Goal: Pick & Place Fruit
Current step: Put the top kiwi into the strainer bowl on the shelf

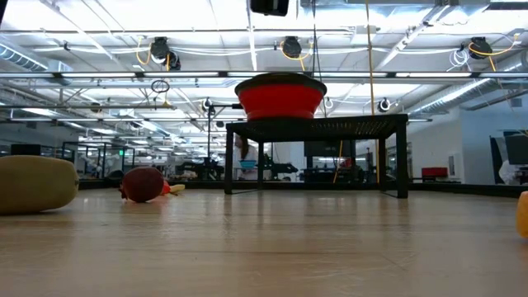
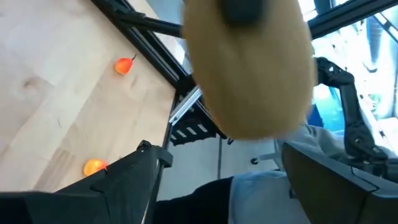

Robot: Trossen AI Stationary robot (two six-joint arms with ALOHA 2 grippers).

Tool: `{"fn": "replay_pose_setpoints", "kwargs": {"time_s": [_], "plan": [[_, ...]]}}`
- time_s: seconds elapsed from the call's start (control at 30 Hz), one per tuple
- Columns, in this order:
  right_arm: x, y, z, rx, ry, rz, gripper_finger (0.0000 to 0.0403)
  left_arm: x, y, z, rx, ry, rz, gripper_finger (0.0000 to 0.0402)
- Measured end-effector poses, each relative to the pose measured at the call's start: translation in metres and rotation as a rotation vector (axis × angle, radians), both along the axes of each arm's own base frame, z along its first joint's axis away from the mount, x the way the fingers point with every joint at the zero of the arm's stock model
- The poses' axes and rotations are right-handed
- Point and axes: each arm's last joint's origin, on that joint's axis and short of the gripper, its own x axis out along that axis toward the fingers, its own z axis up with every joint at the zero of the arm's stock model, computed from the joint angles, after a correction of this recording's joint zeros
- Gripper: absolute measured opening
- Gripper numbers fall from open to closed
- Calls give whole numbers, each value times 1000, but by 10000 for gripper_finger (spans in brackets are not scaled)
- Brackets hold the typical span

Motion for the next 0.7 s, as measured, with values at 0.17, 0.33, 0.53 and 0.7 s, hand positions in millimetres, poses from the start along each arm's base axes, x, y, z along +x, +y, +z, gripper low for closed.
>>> {"fn": "replay_pose_setpoints", "kwargs": {"time_s": [0.17,0.33,0.53,0.7], "plan": [[-17,-7,2,-54,46,-131,206,0,1,-3,45,13,32,340],[-30,-14,7,-109,39,-235,206,-3,2,-12,127,98,130,340],[-38,-23,12,-165,10,-364,206,-8,1,-20,219,175,255,340],[-39,-35,14,-212,-6,-474,206,-13,3,-28,293,256,386,340]]}}
